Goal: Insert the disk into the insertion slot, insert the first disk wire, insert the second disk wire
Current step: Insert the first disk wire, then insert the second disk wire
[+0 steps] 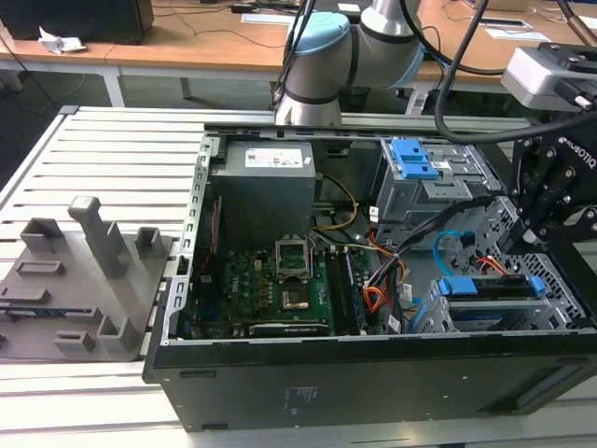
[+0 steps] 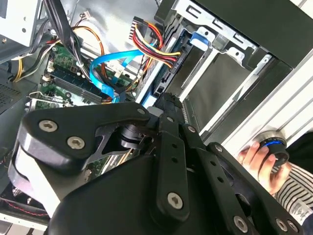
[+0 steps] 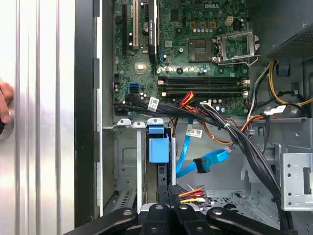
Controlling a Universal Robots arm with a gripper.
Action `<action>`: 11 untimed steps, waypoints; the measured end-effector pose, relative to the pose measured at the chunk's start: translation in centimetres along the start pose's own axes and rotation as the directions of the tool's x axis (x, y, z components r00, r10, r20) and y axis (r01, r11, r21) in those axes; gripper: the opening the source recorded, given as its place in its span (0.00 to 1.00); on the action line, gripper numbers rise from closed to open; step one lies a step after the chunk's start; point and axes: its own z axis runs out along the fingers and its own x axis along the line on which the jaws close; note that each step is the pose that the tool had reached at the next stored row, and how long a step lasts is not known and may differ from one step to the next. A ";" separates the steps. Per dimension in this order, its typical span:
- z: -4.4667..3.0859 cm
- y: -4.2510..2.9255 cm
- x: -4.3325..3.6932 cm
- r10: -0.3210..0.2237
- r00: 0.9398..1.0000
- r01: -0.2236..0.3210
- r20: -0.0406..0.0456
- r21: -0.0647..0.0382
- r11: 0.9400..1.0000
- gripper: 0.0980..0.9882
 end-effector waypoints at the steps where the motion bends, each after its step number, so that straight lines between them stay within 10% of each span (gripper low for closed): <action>1: 0.00 0.00 0.00 0.000 1.000 0.000 0.000 0.000 1.000 0.01; 11: -0.03 0.08 -0.93 0.000 1.000 0.000 0.000 0.000 1.000 0.23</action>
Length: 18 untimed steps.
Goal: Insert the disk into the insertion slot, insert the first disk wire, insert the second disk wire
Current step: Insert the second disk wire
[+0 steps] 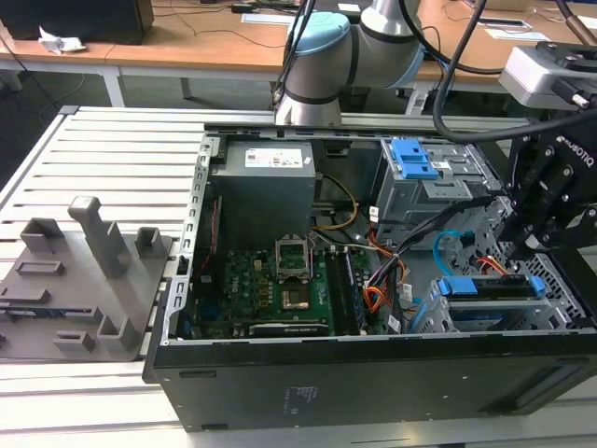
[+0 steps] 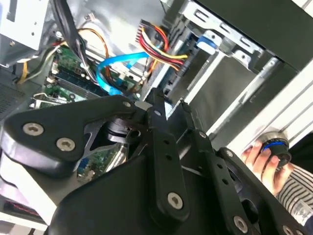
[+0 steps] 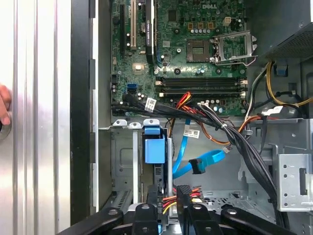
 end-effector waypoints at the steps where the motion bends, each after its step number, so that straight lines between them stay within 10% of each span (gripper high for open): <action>1: -0.02 0.01 -0.78 0.000 1.000 0.000 0.000 0.000 1.000 0.23; 7: 0.04 0.03 -2.43 -0.072 0.997 0.072 -0.003 0.002 0.997 0.23; 13: 0.32 0.05 -2.45 -0.225 0.974 0.225 -0.012 0.006 0.974 0.23; 18: 0.72 2.15 -2.42 -0.226 0.974 0.226 -0.011 0.007 0.974 0.23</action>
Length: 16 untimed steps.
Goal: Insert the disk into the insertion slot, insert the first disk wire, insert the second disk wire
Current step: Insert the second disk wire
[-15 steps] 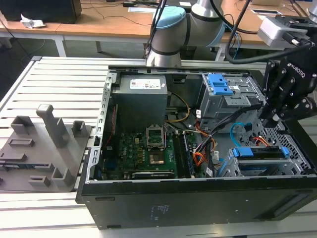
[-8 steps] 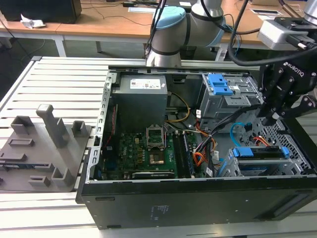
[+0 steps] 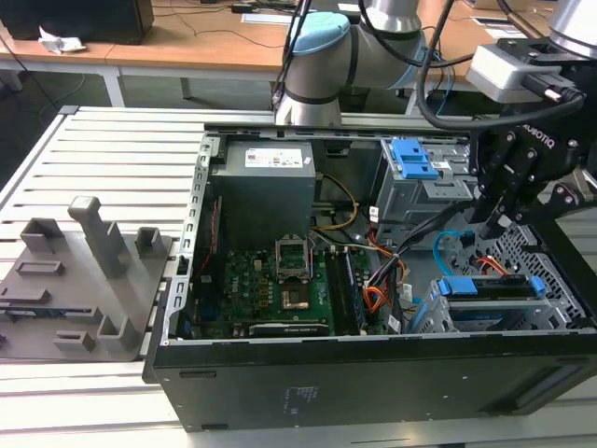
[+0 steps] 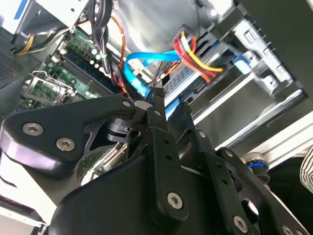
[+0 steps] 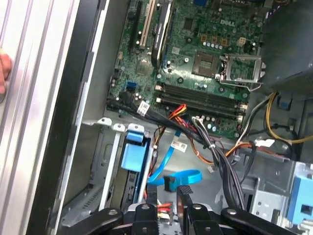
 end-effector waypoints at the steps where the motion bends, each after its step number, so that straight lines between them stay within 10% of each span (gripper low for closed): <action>1: 0.10 0.24 -0.05 0.000 1.000 0.000 0.000 0.000 1.000 0.23; 16: 2.18 0.86 -0.29 -0.008 1.000 0.008 -0.006 -0.001 1.000 0.21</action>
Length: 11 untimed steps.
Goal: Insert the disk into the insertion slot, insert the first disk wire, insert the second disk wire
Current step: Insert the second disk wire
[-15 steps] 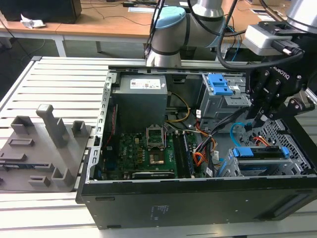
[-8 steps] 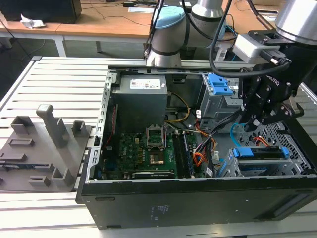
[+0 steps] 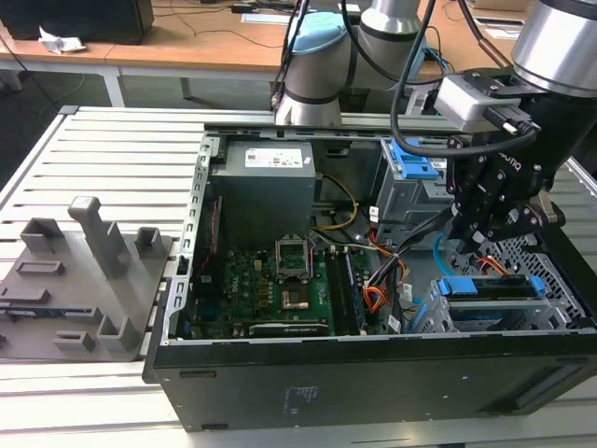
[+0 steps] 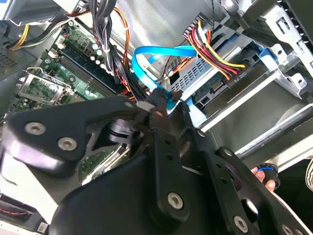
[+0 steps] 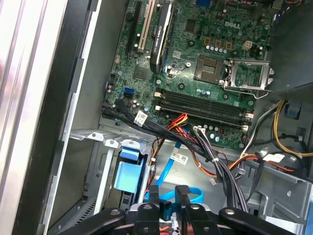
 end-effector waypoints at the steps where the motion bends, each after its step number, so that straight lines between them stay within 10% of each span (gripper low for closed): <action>1: 0.00 0.00 0.00 0.000 1.000 0.000 0.000 0.000 1.000 0.14; 11: 0.08 -1.38 0.55 0.001 1.000 -0.001 -0.002 -0.002 1.000 0.07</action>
